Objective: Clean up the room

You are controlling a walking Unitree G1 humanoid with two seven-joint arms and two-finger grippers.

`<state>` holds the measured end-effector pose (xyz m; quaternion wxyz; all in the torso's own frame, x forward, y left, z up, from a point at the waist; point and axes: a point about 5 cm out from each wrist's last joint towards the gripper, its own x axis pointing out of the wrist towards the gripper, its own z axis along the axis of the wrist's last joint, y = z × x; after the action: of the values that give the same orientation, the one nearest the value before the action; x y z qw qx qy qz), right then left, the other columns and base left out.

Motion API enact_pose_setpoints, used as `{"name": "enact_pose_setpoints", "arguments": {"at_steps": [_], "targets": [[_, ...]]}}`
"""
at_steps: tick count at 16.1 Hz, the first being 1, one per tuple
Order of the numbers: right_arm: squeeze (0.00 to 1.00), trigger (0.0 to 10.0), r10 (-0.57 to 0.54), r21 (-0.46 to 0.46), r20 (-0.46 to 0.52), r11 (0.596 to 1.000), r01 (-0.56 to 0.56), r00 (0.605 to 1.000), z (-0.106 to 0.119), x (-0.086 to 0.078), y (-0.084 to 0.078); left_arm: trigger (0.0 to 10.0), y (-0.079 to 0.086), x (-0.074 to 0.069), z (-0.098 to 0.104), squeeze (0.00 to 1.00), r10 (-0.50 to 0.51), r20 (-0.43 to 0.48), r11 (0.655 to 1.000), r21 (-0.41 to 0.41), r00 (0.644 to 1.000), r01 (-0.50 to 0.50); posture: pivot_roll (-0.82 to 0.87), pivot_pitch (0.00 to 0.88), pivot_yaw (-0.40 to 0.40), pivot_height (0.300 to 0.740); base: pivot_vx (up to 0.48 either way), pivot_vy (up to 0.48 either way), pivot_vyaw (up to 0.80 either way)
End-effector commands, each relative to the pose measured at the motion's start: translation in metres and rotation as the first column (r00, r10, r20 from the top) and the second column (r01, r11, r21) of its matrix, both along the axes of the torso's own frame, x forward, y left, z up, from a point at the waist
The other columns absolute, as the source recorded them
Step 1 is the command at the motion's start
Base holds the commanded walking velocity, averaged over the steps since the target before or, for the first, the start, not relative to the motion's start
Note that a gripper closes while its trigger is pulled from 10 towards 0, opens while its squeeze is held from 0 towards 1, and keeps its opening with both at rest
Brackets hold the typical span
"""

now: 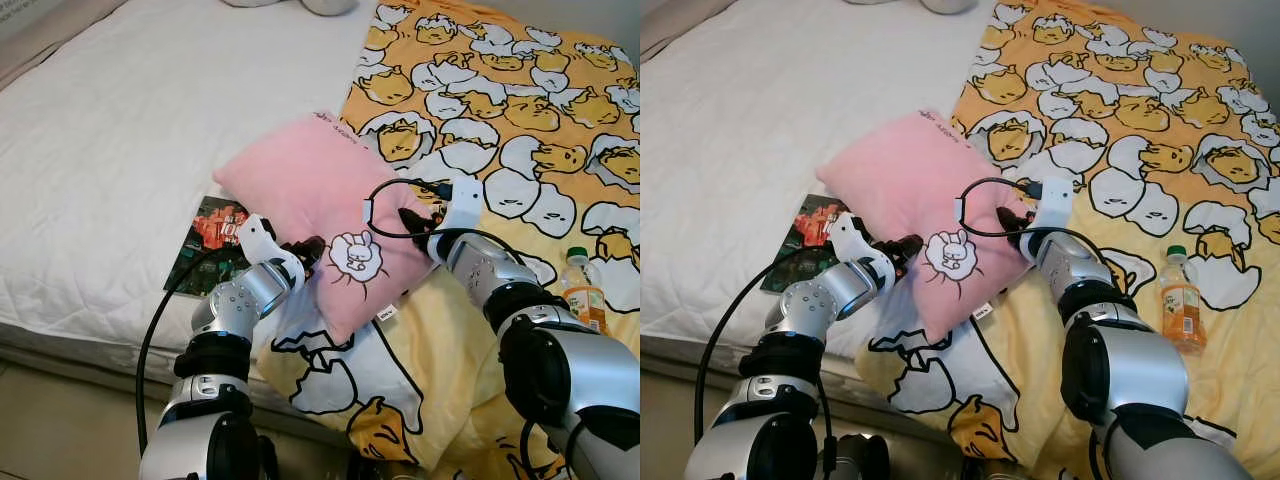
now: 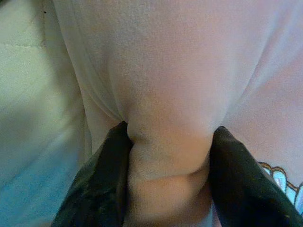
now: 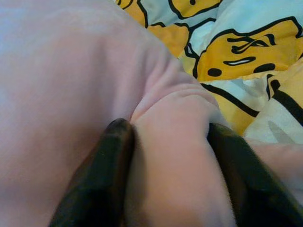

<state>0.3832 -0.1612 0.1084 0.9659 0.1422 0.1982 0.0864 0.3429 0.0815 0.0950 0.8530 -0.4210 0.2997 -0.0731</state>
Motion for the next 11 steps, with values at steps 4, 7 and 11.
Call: {"name": "enact_pose_setpoints", "arguments": {"at_steps": [4, 7, 11], "targets": [[0.00, 0.0, 0.035, 0.033, -0.054, 0.999, -0.034, 0.998, -0.021, -0.012, 0.007, 0.0, -0.039, -0.011, -0.011, 0.00, -0.095, -0.011, 0.995, -0.026, 0.995, 0.094, 0.09, 0.109, -0.057, 0.740, 0.000, 0.000, 0.00], [0.00, 0.0, 0.036, 0.040, -0.059, 0.999, -0.034, 0.998, -0.024, -0.013, 0.007, 0.0, -0.040, -0.009, -0.012, 0.00, -0.095, -0.009, 0.995, -0.022, 0.995, 0.095, 0.08, 0.108, -0.057, 0.740, 0.000, 0.000, 0.00], [0.00, 0.0, 0.056, 0.043, -0.037, 0.998, -0.055, 0.998, -0.021, -0.012, 0.012, 0.0, -0.035, -0.007, -0.015, 0.00, -0.099, 0.017, 0.995, 0.017, 0.995, 0.099, 0.07, 0.084, -0.061, 0.740, 0.000, 0.000, 0.00]]}}
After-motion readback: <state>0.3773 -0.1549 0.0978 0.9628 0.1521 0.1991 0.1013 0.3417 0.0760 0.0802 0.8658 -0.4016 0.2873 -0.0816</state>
